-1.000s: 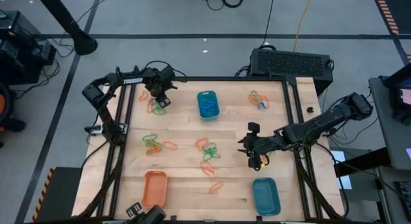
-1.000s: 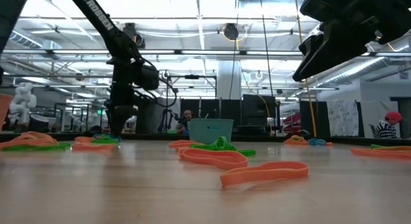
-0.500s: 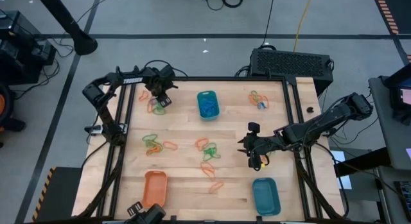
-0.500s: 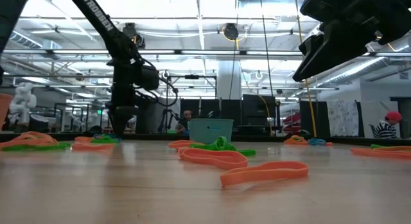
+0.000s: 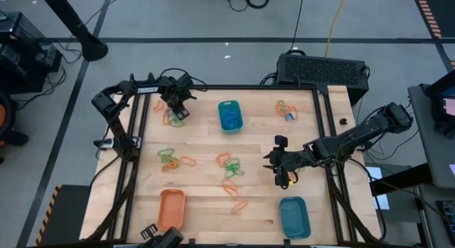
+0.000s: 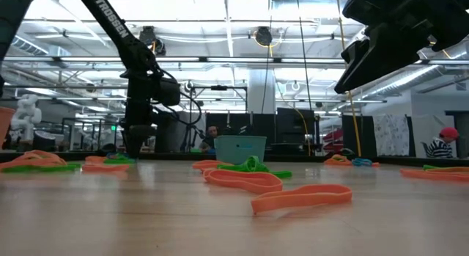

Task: Sort rubber bands into baskets
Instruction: Put the blue rubber band into the top blue bin

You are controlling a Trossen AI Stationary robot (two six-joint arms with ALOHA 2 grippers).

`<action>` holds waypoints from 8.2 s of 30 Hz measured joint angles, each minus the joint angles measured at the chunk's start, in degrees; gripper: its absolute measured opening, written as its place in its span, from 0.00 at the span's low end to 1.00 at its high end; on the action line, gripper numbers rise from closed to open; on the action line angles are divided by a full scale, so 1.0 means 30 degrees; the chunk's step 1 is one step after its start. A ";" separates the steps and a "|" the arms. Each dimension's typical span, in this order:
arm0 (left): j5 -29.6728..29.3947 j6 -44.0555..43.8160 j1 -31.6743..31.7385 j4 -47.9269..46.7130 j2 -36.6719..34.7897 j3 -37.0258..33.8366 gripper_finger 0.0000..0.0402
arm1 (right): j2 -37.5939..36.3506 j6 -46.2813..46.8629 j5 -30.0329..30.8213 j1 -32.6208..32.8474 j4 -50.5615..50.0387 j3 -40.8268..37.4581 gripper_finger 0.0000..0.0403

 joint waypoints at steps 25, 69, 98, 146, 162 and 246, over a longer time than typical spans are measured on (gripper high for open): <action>0.2682 -0.1554 -0.2621 0.0308 -0.4927 0.0874 0.00 | 0.0000 -0.0032 -0.0003 0.0004 -0.0064 0.0000 0.36; 0.3405 -0.3506 -0.7800 1.5393 0.0189 0.0867 0.35 | 0.0000 0.0550 0.0095 0.0000 0.0125 0.0000 0.36; 0.2156 -0.2961 -1.3269 1.5818 -0.2491 0.0860 0.36 | -0.2047 0.4397 0.0436 -0.9825 -1.1615 0.2211 0.36; -0.2664 -0.4478 -1.6150 2.2766 -1.0819 -0.9289 0.36 | 0.6407 0.0735 -0.0711 -1.9023 -0.8035 0.2033 0.34; -0.2128 -0.4484 -1.6135 2.2484 -1.0819 -0.9289 0.36 | 0.6404 0.0696 -0.1367 -1.9146 -0.7448 0.1835 0.22; 0.1000 -0.1124 -1.6157 3.2736 -0.4808 -0.9254 0.36 | -0.0045 0.2500 -1.2174 -1.1393 0.0072 0.1836 0.00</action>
